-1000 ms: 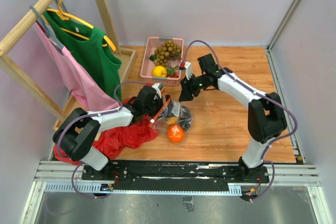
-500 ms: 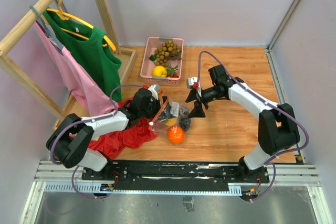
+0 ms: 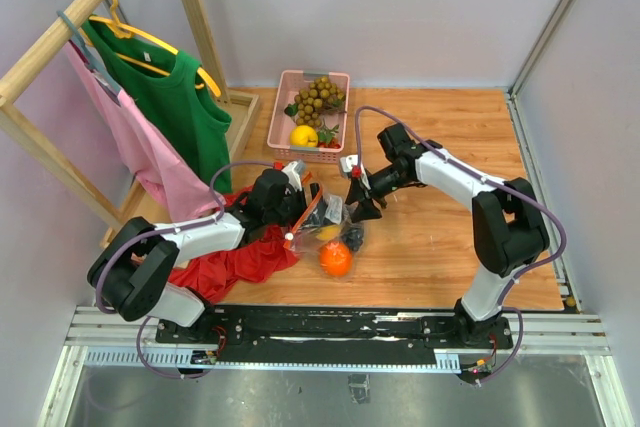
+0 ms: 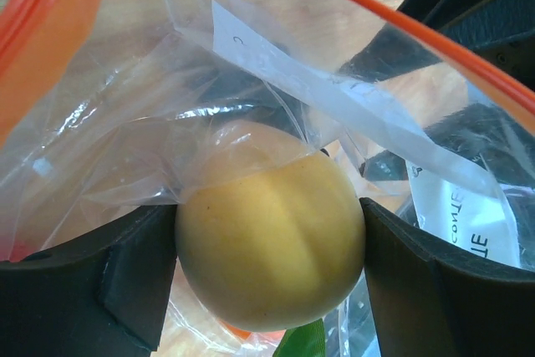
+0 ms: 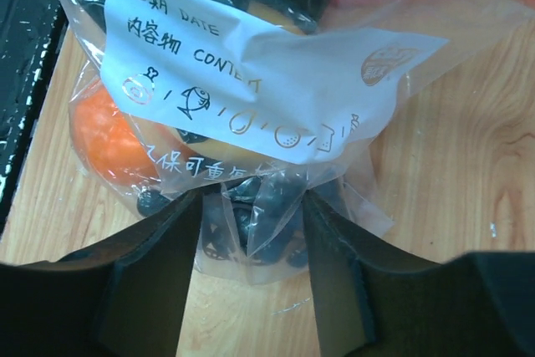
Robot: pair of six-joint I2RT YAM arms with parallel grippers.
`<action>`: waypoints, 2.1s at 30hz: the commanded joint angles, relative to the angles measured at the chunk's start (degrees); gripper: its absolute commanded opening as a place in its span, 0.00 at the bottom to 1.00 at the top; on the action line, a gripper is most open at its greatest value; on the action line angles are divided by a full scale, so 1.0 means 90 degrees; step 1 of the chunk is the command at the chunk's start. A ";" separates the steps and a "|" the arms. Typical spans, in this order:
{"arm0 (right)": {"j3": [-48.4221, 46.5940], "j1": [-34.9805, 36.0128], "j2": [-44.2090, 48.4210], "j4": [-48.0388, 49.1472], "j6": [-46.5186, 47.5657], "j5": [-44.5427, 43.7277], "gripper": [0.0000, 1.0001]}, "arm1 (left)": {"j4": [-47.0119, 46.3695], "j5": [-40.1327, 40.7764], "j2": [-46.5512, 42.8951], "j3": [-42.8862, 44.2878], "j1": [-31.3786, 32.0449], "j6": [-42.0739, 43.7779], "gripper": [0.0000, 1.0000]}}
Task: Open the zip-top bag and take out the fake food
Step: Pick up the fake fruit from the zipper food storage bag.
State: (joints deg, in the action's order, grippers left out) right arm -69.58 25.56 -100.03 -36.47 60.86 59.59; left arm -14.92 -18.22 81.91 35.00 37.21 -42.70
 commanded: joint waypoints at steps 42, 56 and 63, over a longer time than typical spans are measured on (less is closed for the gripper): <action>-0.0031 0.0089 0.0011 -0.0043 -0.0351 -0.0762 0.01 | 0.1032 -0.0165 0.0137 0.0330 -0.0023 0.0514 0.60; 0.0087 -0.0278 0.0282 -0.0046 -0.0347 -0.0970 0.01 | 0.0727 -0.0263 -0.0923 -0.0334 -0.0067 -0.0091 0.47; 0.0295 -0.0291 0.0464 -0.0075 -0.0105 -0.0785 0.01 | 0.0085 0.0348 -0.1798 -0.0938 -0.0158 -0.1158 0.41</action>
State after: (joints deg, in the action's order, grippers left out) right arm -68.34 23.94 -97.89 -36.27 57.47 52.56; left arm -9.02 -18.63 70.00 29.45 36.71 -46.13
